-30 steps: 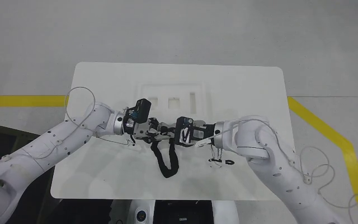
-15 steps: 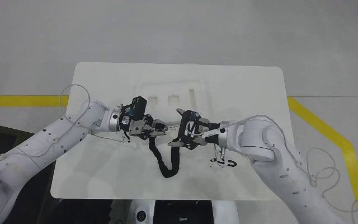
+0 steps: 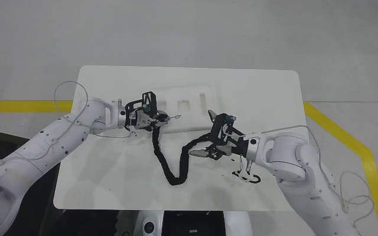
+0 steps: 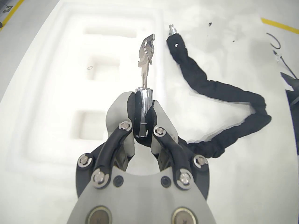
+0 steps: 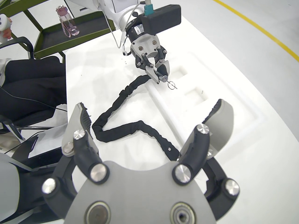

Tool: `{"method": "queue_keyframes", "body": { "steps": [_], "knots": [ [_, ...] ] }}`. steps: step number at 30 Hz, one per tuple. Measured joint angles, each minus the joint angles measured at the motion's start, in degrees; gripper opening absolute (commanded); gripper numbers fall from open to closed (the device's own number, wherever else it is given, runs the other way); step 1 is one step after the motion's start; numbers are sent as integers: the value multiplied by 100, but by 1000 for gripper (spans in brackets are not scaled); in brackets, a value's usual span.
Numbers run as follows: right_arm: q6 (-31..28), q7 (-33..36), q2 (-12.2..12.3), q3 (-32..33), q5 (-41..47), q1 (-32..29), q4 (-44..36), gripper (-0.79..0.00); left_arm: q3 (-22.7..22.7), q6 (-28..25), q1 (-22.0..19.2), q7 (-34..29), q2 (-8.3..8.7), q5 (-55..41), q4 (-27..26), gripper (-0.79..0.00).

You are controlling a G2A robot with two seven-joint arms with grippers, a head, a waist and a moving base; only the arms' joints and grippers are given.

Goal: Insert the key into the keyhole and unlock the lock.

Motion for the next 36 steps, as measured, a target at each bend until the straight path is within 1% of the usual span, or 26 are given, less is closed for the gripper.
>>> {"method": "queue_keyframes", "body": {
  "steps": [3,7,13,17,20,23,26,30,32,36],
  "knots": [
    [18,-7,15,37,41,-34,-39,0,-110,97,77,-215,-11,-108,-100,0],
    [45,-90,29,87,96,-67,0,0,-297,155,187,-69,-11,-155,-136,0],
    [-18,-524,46,290,85,5,375,0,-749,201,350,976,52,26,-104,0],
    [8,-966,51,499,-165,209,897,0,-1125,325,367,1753,116,419,-8,0],
    [92,-1363,64,744,-357,322,1244,0,-1388,479,351,2186,166,796,59,0],
    [126,-1802,86,1006,-676,383,1409,0,-1624,511,379,2616,201,921,256,0],
    [255,-2289,102,1210,-1100,395,1506,0,-1760,418,393,3004,185,1037,522,0],
    [320,-2687,121,1389,-1441,449,1647,0,-1917,411,345,3307,147,1212,888,0],
    [336,-2728,135,1485,-1552,493,1663,0,-2022,386,326,3406,147,1277,1047,0],
    [344,-2643,166,1651,-1715,572,1593,0,-2249,336,327,3534,192,1432,1199,0]
  ]
}}
